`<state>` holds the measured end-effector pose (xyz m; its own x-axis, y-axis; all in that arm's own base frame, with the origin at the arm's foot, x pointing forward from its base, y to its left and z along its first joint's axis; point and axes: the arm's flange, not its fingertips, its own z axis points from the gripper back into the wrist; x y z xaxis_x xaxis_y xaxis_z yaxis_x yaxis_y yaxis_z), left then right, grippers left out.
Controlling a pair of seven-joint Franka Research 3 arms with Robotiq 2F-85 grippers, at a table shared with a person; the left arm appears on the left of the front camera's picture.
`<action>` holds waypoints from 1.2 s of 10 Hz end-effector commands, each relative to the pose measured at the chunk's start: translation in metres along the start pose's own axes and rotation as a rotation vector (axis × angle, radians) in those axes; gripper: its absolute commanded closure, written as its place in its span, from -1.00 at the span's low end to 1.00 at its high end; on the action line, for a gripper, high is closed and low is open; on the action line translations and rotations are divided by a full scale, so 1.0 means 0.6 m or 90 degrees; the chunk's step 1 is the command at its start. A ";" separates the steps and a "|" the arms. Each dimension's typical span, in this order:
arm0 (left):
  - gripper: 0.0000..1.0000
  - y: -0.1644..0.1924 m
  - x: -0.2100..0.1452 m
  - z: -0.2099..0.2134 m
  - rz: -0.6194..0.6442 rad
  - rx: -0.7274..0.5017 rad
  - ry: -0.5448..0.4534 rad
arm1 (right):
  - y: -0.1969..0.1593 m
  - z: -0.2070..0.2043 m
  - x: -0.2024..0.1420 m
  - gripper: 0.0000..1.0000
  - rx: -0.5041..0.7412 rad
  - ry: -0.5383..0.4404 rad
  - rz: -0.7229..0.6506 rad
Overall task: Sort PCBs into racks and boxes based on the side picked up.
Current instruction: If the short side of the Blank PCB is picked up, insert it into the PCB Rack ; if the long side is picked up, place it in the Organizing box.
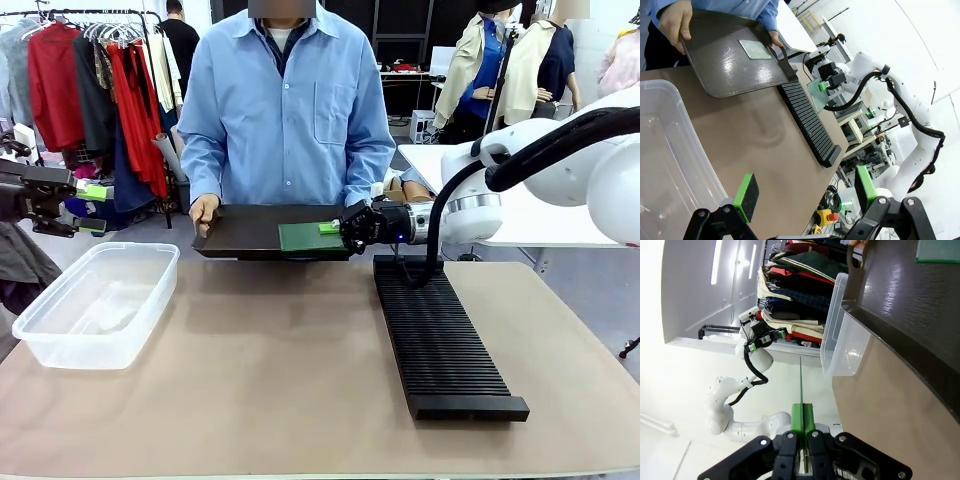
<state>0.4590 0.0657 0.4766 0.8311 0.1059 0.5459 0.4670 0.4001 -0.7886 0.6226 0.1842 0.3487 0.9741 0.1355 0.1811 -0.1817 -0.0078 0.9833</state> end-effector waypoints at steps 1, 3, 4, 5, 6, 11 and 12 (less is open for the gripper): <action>-1.00 -0.001 0.000 0.001 0.000 -0.001 0.000 | 0.018 0.042 -0.025 1.00 0.012 0.006 0.038; -1.00 -0.001 0.000 0.001 0.000 -0.001 0.000 | 0.028 0.111 -0.043 1.00 0.013 0.008 0.086; -1.00 -0.001 0.000 0.001 0.000 -0.001 0.000 | 0.028 0.145 -0.047 1.00 0.009 -0.010 0.116; -1.00 -0.001 0.000 0.001 0.000 -0.001 0.000 | 0.027 0.174 -0.052 1.00 0.014 -0.019 0.154; -1.00 -0.001 0.000 0.001 0.000 -0.001 0.000 | 0.025 0.198 -0.059 1.00 0.015 -0.025 0.180; -1.00 -0.001 0.000 0.001 0.000 -0.001 0.000 | 0.007 0.283 -0.097 1.00 0.028 0.004 0.396; -1.00 -0.001 0.000 0.001 0.000 -0.001 0.000 | -0.005 0.299 -0.099 1.00 -0.003 -0.002 0.438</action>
<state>0.4589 0.0660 0.4765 0.8311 0.1064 0.5459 0.4667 0.4005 -0.7886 0.5957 0.0057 0.3455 0.7046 0.0815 0.7049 -0.7003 -0.0805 0.7093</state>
